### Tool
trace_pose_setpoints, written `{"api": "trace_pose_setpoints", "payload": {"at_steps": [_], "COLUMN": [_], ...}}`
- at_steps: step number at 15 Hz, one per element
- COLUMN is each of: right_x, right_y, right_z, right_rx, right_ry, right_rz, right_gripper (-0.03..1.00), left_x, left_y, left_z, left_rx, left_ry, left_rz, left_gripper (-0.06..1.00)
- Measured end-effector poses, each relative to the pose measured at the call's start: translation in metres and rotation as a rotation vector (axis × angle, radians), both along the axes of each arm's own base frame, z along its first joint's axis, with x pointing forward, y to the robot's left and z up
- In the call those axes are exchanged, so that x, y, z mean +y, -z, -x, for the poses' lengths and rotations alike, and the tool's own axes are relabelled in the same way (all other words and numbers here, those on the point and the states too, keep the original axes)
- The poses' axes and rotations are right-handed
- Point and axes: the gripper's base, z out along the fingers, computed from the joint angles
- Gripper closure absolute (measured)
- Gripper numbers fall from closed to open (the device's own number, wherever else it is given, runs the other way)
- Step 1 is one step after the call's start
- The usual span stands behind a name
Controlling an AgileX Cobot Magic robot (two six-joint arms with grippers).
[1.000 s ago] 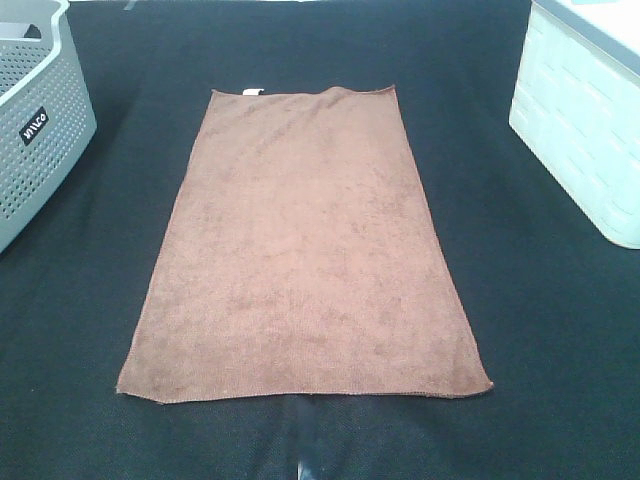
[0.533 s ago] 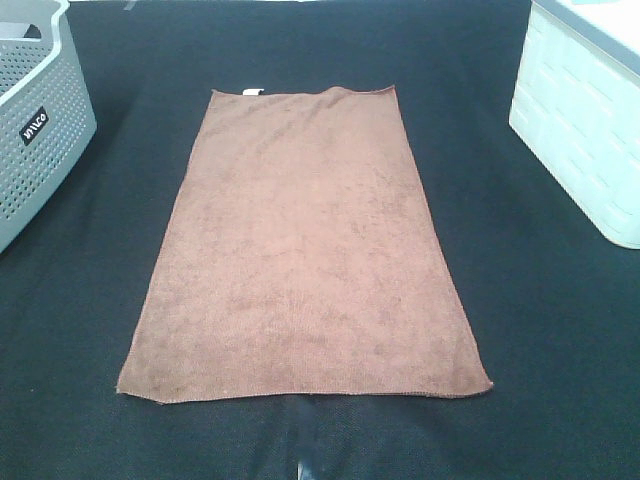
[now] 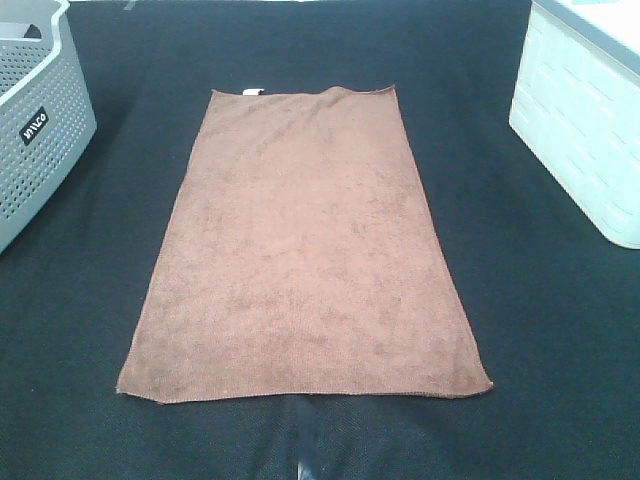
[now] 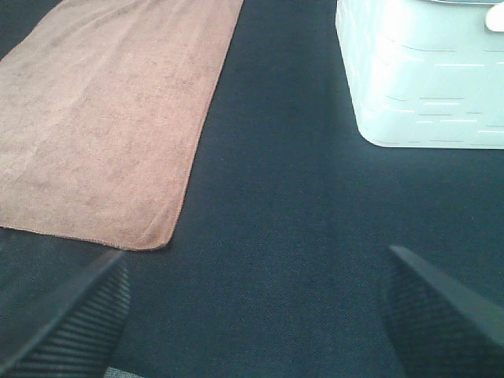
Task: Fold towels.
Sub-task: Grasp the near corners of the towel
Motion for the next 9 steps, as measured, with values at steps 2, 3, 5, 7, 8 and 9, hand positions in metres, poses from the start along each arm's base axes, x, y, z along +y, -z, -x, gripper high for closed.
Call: {"api": "trace_pose_setpoints", "payload": {"at_steps": [2,3,5,7,8,9], "right_x": [0.0000,0.0000,0.0000,0.0000,0.0000,0.0000], "right_y": [0.0000,0.0000,0.0000,0.0000,0.0000,0.0000], "right_z": [0.0000,0.0000,0.0000,0.0000,0.0000,0.0000], "right_rx": [0.000,0.000,0.000,0.000,0.000,0.000], "right_ry": [0.000,0.000,0.000,0.000,0.000,0.000], "right_rz": [0.000,0.000,0.000,0.000,0.000,0.000], "right_gripper": [0.16,0.16,0.16,0.16,0.16,0.16], "left_x": [0.0000,0.0000,0.0000,0.0000,0.0000,0.0000], "left_y": [0.0000,0.0000,0.0000,0.0000,0.0000,0.0000], "left_z": [0.0000,0.0000,0.0000,0.0000,0.0000,0.0000], "left_rx": [0.000,0.000,0.000,0.000,0.000,0.000], "left_ry": [0.000,0.000,0.000,0.000,0.000,0.000], "left_rz": [0.000,0.000,0.000,0.000,0.000,0.000], "left_gripper": [0.05,0.05,0.05,0.05,0.05,0.05]}}
